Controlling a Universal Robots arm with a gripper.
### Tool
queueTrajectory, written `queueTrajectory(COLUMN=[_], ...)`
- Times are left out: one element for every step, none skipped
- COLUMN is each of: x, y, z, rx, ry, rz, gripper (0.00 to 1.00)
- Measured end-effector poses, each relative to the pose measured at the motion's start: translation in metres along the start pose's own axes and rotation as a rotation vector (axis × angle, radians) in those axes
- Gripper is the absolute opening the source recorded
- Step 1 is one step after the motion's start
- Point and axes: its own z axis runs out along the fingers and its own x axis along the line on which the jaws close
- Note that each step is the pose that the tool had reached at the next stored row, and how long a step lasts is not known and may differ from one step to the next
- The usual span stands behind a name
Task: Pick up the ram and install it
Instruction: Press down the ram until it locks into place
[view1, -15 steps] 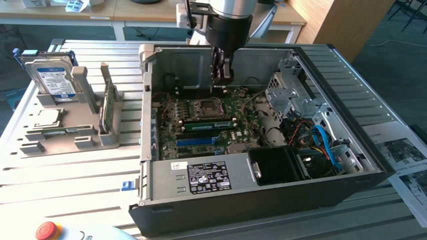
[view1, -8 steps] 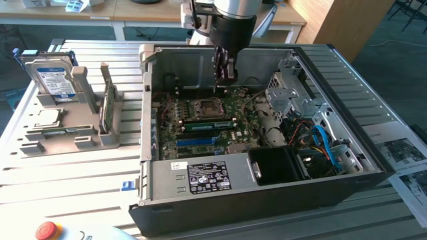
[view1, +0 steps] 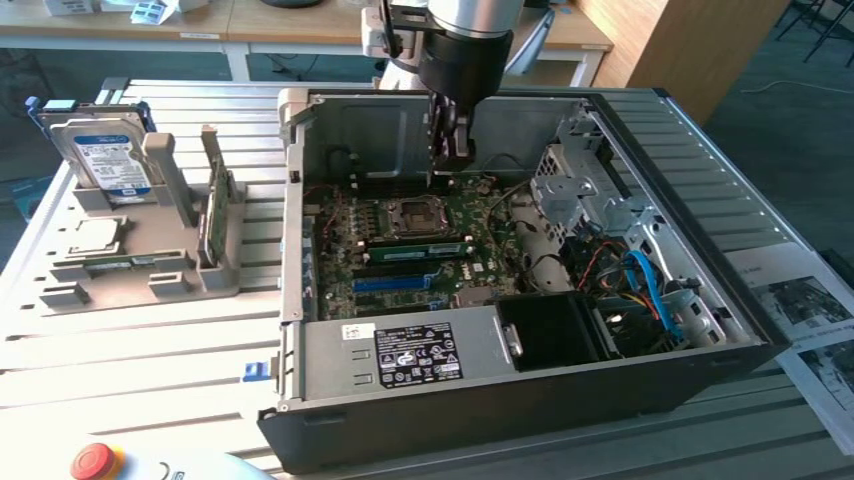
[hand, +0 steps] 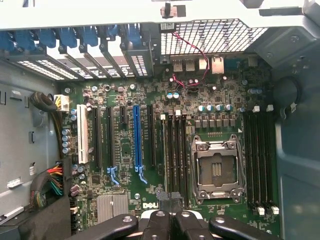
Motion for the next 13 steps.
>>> queueTrajectory(x=[0.0, 0.0, 0.0, 0.0001, 0.0001, 0.0001, 0.0002, 0.0002, 0.0002, 0.0002, 0.0002, 0.0002, 0.0002], y=[0.0, 0.0, 0.0, 0.0, 0.0, 0.0, 0.0, 0.0, 0.0, 0.0, 0.0, 0.0, 0.0], z=[0.0, 0.0, 0.0, 0.0, 0.0, 0.0, 0.0, 0.0, 0.0, 0.0, 0.0, 0.0, 0.0], rx=[0.0, 0.0, 0.0, 0.0, -0.0002, -0.0003, -0.0005, -0.0007, -0.0009, -0.0011, -0.0013, -0.0015, -0.0018], ry=[0.0, 0.0001, 0.0, -0.0001, -0.0002, -0.0005, -0.0007, -0.0011, -0.0015, -0.0018, -0.0022, -0.0026, -0.0029], rz=[0.0, 0.0, 0.0, 0.003, 0.009, 0.018, 0.028, 0.041, 0.057, 0.071, 0.085, 0.099, 0.113], gripper=[0.1, 0.1, 0.1, 0.1, 0.1, 0.1, 0.1, 0.1, 0.1, 0.1, 0.1, 0.1, 0.1])
